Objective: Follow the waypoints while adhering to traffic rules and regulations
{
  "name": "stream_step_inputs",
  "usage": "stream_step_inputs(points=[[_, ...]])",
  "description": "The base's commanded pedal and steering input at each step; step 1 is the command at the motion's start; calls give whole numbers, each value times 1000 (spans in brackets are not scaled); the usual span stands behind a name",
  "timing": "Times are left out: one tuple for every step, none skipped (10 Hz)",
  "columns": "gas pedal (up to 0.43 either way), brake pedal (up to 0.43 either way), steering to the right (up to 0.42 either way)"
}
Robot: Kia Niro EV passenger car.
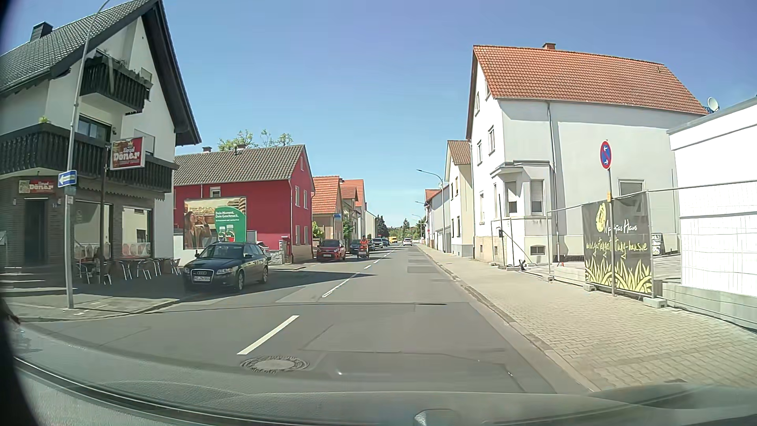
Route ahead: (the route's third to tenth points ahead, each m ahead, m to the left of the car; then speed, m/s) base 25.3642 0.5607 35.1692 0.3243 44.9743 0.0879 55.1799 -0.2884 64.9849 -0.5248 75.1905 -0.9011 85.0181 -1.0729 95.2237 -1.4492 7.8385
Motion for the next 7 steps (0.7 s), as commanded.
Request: stream_step_inputs(points=[[67, 30, 6], [79, 30, 6], [79, 30, 4], [79, 30, 4], [79, 30, 3], [79, 30, 2], [79, 30, 1]])
